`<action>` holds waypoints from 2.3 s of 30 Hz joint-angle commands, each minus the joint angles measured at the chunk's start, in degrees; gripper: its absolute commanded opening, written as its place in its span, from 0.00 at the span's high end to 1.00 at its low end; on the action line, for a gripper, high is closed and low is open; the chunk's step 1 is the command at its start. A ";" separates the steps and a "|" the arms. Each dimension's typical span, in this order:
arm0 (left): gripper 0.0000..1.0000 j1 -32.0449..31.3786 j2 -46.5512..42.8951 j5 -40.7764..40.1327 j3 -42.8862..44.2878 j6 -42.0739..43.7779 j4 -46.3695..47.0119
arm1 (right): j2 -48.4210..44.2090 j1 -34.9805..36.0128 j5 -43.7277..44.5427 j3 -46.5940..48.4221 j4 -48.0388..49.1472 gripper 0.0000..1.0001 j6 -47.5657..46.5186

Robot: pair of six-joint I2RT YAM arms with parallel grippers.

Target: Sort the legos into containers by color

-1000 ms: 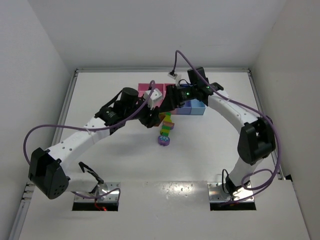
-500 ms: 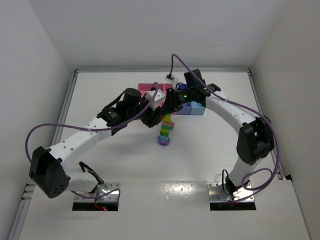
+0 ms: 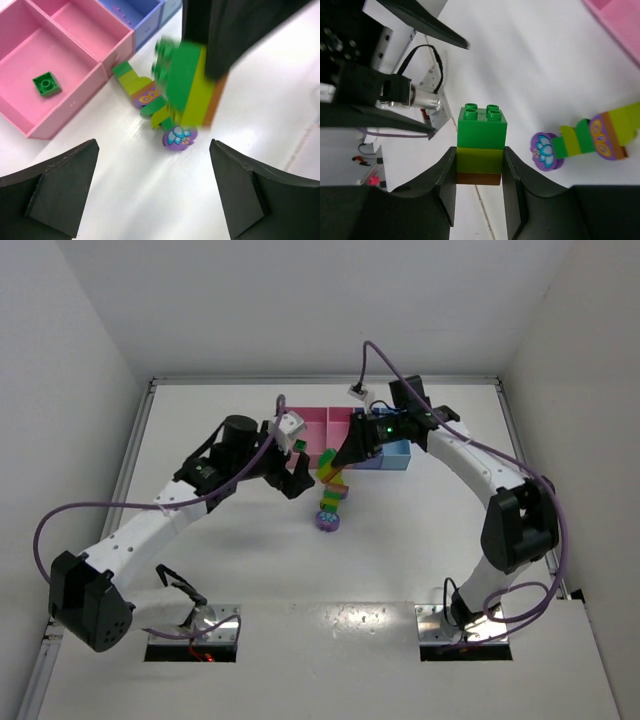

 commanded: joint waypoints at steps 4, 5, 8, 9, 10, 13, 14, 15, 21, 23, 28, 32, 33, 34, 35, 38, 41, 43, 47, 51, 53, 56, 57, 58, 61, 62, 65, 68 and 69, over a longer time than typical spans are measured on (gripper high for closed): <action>0.00 9.30 -2.70 30.61 2.50 -0.43 -3.27 | -3.88 -3.14 -6.17 -0.32 -3.48 1.00 -11.56; 0.00 10.53 -2.08 34.48 3.11 -0.43 -3.27 | -3.89 -3.15 -6.71 -0.32 -4.80 1.00 -13.33; 0.08 13.09 2.57 47.14 4.86 -3.84 -2.48 | -3.89 -2.62 -7.77 0.46 -8.83 1.00 -21.57; 0.12 13.88 4.06 51.61 5.48 -5.25 -1.78 | -3.89 -2.01 -9.16 0.47 -9.90 1.00 -23.44; 0.13 13.88 5.21 52.78 6.01 -7.10 -0.20 | -3.89 -1.48 -9.78 1.25 -10.69 1.00 -24.76; 0.15 13.88 7.41 52.80 7.85 -8.87 2.79 | -2.58 -0.96 -11.72 2.74 -10.70 1.00 -24.78; 0.15 13.88 8.02 52.27 8.47 -8.87 2.80 | -2.57 -0.95 -12.33 3.62 -10.70 1.00 -24.78; 0.15 13.88 9.34 52.27 9.00 -8.87 2.80 | -2.57 -0.95 -12.34 3.63 -10.09 1.00 -24.78; 0.17 11.52 11.55 50.60 9.70 -8.34 3.32 | -2.04 1.60 -12.34 6.26 -10.08 1.00 -23.72; 0.19 10.99 12.07 49.99 10.23 -7.73 3.33 | -2.57 2.91 -12.34 6.27 -10.08 1.00 -23.72; 0.26 10.98 12.07 48.76 10.23 -7.20 5.17 | -3.71 4.67 -12.87 5.04 -10.08 1.00 -23.72; 0.46 10.98 12.07 48.75 9.62 -8.34 7.72 | -4.24 5.20 -12.87 3.99 -10.08 1.00 -23.72; 0.50 10.98 12.07 48.75 9.62 -8.95 8.42 | -4.24 5.20 -12.87 3.98 -10.08 1.00 -23.72; 0.55 10.98 12.07 48.75 9.62 -8.96 8.42 | -4.24 5.20 -12.87 3.98 -10.08 1.00 -23.72; 0.65 10.98 12.07 49.27 9.01 -8.96 8.42 | -4.24 5.20 -12.87 3.37 -10.08 1.00 -23.72; 0.82 10.98 11.55 49.28 8.39 -9.49 8.95 | -4.77 4.15 -12.87 2.76 -10.08 1.00 -23.72; 0.91 10.98 10.49 49.28 7.33 -9.49 8.95 | -5.38 3.36 -12.87 2.23 -10.08 1.00 -23.72; 0.93 12.03 9.80 47.79 6.80 -10.01 8.95 | -5.91 2.04 -12.87 0.65 -10.08 1.00 -23.72; 0.94 16.33 9.17 41.22 6.19 -10.63 11.93 | -8.63 -0.42 -11.64 -2.86 -11.92 1.00 -25.48; 0.94 18.10 11.70 32.34 8.11 -10.81 14.75 | -11.62 -2.97 -10.41 -6.21 -12.54 1.00 -26.18; 0.94 18.10 14.61 27.94 11.44 -9.84 14.75 | -13.20 -3.67 -8.75 -7.87 -10.80 1.00 -24.53; 0.94 16.00 21.46 17.49 16.81 -8.44 13.09 | -13.91 -5.25 -6.63 -9.81 -2.29 1.00 -14.00; 0.91 15.47 24.61 14.24 17.95 -8.43 13.08 | -13.91 -6.22 -5.93 -10.42 2.96 1.00 -7.35; 0.91 14.86 24.64 11.95 18.92 -7.82 13.08 | -13.91 -6.23 -5.40 -10.43 5.19 1.00 -4.42; 0.88 11.96 29.48 3.07 22.00 -6.50 13.08 | -13.91 -6.93 -2.68 -10.43 11.88 1.00 4.21; 0.85 10.73 31.65 0.35 23.40 -5.72 13.08 | -13.91 -7.45 -2.67 -10.43 13.37 1.00 5.79; 0.81 9.93 35.18 -7.66 25.43 -4.83 10.89 | -12.50 -8.07 -1.27 -9.12 15.75 1.00 8.88; 0.73 9.93 38.61 -9.17 26.75 -4.30 10.89 | -11.28 -8.59 -2.49 -8.58 16.28 1.00 9.41; 0.68 9.93 39.14 -9.17 26.75 -4.30 10.36 | -11.27 -8.60 -3.02 -8.58 16.29 1.00 9.41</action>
